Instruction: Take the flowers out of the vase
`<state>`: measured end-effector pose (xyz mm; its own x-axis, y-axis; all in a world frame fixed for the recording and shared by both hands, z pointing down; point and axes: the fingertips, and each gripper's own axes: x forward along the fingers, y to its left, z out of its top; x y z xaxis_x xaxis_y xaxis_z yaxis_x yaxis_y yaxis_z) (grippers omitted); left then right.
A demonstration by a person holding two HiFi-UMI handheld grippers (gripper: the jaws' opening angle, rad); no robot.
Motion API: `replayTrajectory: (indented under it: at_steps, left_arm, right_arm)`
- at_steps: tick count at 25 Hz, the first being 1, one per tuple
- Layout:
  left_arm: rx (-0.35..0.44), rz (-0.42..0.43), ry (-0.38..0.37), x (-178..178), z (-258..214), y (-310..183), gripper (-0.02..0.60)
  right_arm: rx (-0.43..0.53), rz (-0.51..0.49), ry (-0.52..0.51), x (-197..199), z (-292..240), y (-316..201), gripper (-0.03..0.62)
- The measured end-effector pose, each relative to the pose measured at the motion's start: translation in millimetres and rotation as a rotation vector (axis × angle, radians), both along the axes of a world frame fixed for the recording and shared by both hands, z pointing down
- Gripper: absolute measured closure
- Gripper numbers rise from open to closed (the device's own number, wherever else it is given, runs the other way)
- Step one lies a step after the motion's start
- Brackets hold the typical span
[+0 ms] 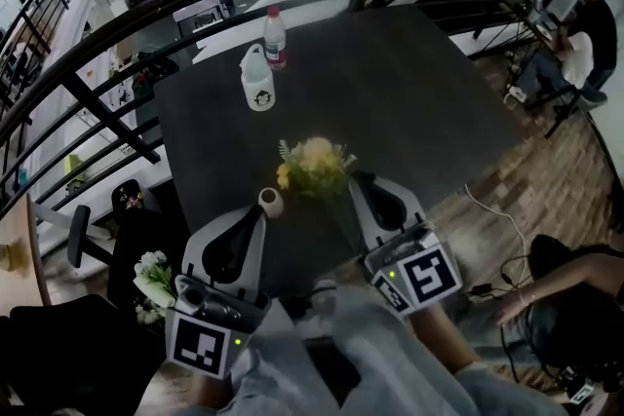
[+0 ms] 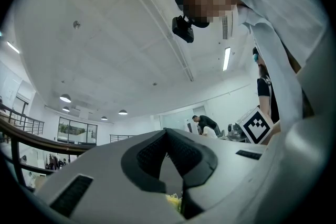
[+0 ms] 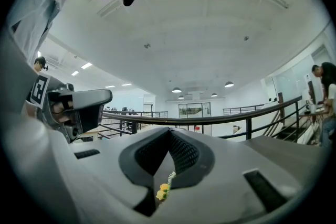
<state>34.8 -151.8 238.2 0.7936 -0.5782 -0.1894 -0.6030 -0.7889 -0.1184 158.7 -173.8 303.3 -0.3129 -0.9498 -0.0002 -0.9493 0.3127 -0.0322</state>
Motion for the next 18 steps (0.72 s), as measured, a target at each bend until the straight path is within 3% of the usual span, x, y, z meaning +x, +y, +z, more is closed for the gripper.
replayTrajectory:
  at_steps: [18]
  left_arm:
    - [0.005,-0.020,0.004,-6.5,-2.5,3.8,0.581]
  right_arm:
    - [0.006,0.010,0.009,5.3,-5.8,2.3,0.597]
